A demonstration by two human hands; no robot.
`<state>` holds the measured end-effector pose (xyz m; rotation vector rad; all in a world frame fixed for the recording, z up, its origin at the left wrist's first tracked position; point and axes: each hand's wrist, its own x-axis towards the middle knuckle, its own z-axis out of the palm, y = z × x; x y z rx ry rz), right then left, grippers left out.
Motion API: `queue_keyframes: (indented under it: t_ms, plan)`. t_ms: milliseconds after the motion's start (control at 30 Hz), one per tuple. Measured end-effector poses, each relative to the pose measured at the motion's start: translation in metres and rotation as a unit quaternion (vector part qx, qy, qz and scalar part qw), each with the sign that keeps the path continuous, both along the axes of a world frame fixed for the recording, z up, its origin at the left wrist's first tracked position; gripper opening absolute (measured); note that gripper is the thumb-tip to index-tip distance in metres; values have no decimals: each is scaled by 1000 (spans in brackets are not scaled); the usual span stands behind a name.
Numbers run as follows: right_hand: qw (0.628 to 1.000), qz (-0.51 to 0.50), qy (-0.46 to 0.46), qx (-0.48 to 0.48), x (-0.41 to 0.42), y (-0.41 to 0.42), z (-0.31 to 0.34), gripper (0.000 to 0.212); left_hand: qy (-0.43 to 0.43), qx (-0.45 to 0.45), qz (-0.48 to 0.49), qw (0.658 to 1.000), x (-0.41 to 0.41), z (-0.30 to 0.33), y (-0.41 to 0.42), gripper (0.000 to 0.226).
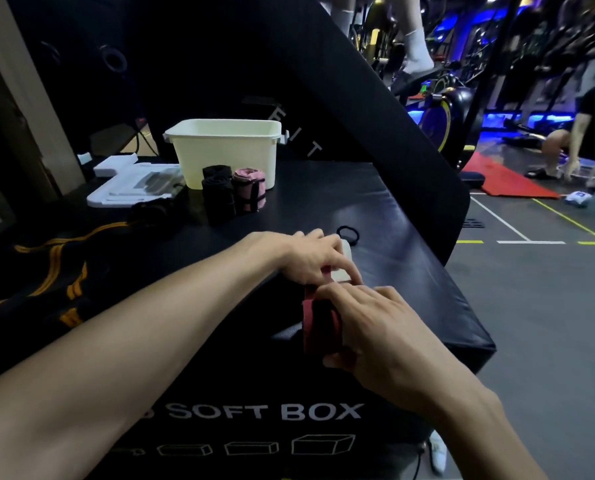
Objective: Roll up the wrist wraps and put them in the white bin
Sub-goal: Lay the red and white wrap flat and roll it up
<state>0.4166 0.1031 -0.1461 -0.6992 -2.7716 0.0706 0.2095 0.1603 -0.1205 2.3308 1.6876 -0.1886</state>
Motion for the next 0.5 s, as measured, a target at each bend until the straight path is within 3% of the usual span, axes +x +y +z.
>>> queue_keyframes:
  t_ms: [267,500]
  plan:
    - [996,1,-6,-88,-1,13,11,64,-28,18,11,999,-2,-5,14,29]
    - [980,-16,-41,-193,-4,31,19,54,-264,73,92,957,-27,-35,5,37]
